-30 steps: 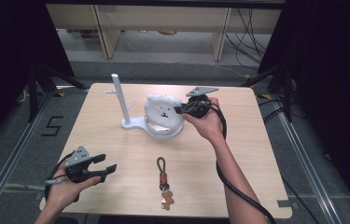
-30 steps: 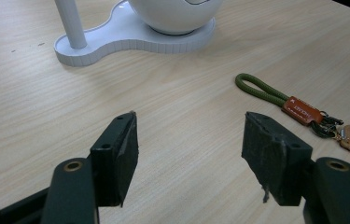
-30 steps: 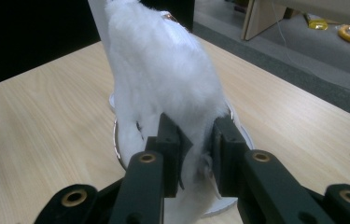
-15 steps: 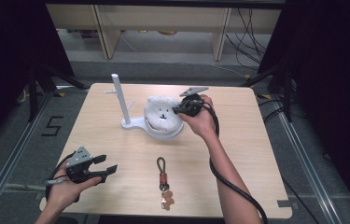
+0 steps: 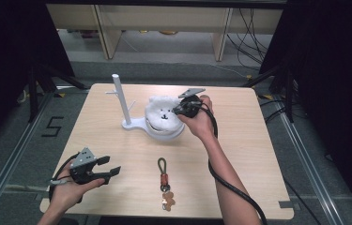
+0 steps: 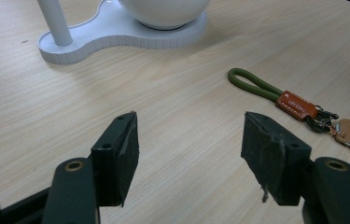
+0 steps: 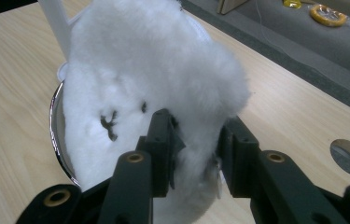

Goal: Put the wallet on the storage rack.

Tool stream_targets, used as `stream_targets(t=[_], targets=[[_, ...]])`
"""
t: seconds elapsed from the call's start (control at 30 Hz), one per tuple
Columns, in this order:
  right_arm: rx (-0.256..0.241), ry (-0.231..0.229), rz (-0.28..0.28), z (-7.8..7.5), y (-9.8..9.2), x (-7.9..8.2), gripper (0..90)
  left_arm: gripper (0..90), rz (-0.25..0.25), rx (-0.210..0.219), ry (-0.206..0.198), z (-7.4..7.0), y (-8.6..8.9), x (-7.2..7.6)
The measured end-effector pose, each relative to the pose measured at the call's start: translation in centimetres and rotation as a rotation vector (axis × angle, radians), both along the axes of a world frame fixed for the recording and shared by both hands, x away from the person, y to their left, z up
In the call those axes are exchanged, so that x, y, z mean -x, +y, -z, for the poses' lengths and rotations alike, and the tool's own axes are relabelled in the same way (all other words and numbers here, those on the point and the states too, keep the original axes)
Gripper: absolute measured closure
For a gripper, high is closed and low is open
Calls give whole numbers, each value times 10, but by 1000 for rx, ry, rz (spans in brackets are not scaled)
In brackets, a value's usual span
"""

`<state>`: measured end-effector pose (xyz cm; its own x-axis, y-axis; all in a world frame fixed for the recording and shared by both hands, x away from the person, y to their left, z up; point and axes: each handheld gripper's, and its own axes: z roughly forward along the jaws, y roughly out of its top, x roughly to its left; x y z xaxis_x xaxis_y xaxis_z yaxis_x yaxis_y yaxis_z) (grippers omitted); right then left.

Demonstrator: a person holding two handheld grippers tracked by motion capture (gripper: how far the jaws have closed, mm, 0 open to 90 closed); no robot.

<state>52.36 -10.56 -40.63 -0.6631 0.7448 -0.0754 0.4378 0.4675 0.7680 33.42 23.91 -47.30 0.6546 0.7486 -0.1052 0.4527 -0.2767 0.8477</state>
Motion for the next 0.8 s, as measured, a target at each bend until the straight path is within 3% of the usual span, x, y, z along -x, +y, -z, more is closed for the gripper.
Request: stream_targets(t=[0.07, 0.3, 0.37, 0.47, 0.53, 0.57, 0.8], targets=[[21, -13, -2, 0, 0, -1, 637, 361, 3, 6, 1, 1, -1, 0], [-20, 6, 24, -1, 0, -1, 463, 361, 12, 12, 4, 2, -2, 0], [-26, -17, 21, 0, -2, -1, 439, 361, 10, 9, 5, 2, -2, 0], [-47, 6, 28, -1, -1, 1, 438, 361, 14, 11, 5, 3, -2, 0], [-53, 5, 24, -1, -1, 2, 444, 361, 16, 12, 6, 3, -2, 0], [-44, -18, 17, -2, -2, 1, 443, 361, 14, 18, 6, 4, -3, 1], [-62, -17, 16, -9, -3, 4, 422, 360, 12, 20, 11, 4, -3, 1]])
